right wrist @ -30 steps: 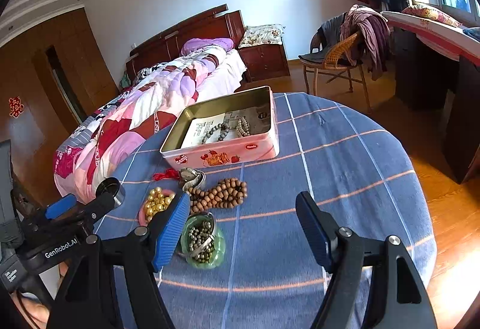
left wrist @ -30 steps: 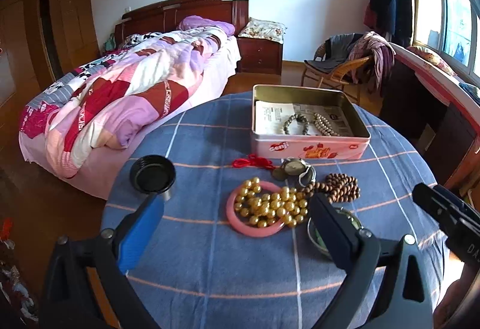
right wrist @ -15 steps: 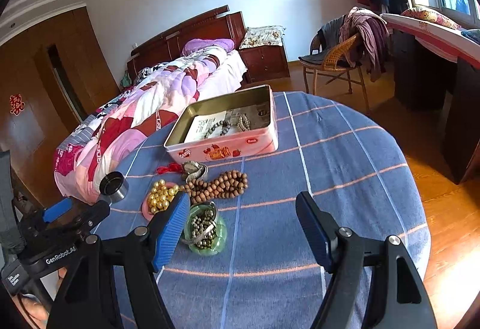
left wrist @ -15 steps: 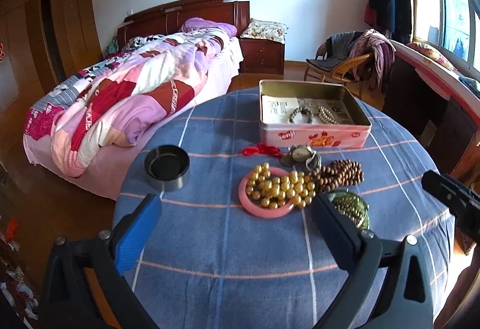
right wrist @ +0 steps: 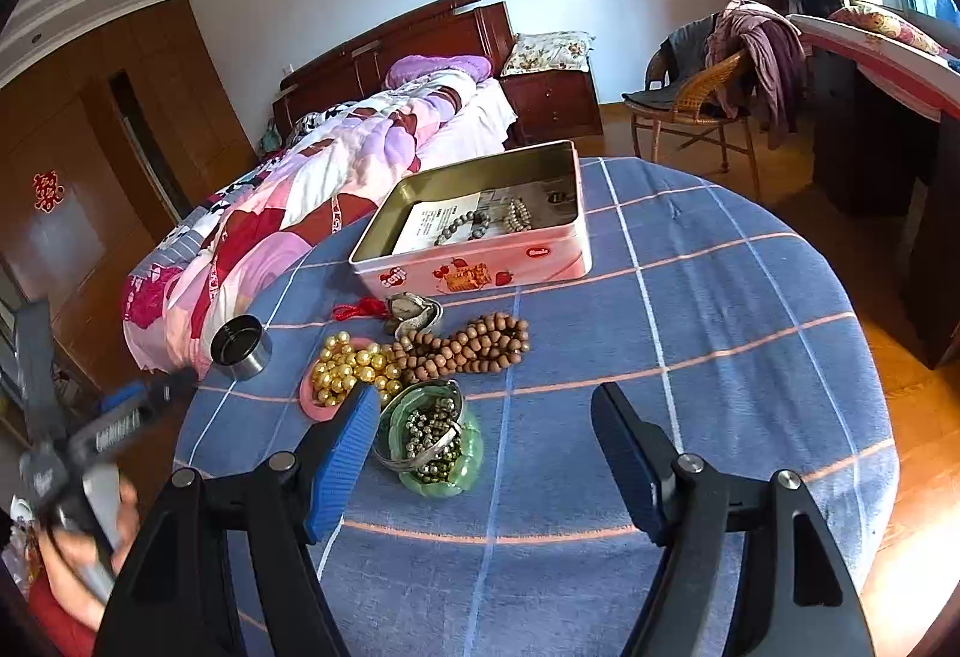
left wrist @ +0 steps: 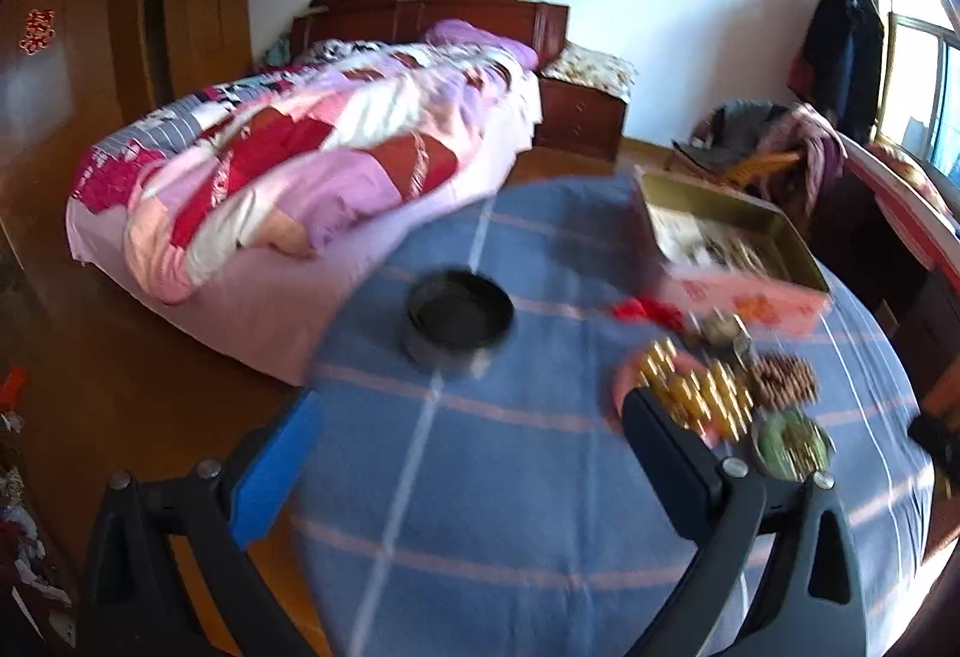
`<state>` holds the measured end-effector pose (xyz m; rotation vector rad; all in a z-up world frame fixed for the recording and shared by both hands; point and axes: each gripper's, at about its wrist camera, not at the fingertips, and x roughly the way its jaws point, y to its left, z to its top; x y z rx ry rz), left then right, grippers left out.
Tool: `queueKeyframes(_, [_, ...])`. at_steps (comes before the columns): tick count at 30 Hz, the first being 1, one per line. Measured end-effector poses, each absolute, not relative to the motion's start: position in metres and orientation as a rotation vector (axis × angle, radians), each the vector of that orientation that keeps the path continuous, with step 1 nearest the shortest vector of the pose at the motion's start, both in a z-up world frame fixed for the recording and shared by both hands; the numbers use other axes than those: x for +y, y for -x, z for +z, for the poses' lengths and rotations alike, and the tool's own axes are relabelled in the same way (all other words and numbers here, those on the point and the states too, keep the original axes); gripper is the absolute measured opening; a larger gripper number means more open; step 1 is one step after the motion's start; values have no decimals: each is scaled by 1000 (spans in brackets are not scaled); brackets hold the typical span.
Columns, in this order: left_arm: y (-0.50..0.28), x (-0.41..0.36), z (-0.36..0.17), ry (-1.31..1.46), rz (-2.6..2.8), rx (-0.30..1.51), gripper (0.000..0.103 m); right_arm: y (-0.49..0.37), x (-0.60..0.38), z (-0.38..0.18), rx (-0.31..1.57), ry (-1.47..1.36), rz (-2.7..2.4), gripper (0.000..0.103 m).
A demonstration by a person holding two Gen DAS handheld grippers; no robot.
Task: Organize jewelry
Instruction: 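Move both tools back toward the remaining bead strands, then grasp the brown wooden beads with the right tool while the left grasps gold beads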
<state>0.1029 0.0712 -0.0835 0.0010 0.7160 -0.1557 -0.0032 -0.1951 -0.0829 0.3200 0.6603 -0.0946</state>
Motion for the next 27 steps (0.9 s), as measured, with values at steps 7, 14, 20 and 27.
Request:
queueKeyframes(7, [-156,61,-83,-57,-116,748,102,-5,-203,-90,687,-328,-112,73])
queueKeyframes(14, [-113,62,-83,-43,-214,688,102,-15,-218,-99,711,-339,-129,73])
queueKeyframes(20, [-101,35,-89,-25,-358,743,101,-36,-219,-109,744,-340,-103,73])
queueKeyframes(27, [-108,-5,-98,-106,-426,784,101,-79,-218,-115,789,-311,-98,73])
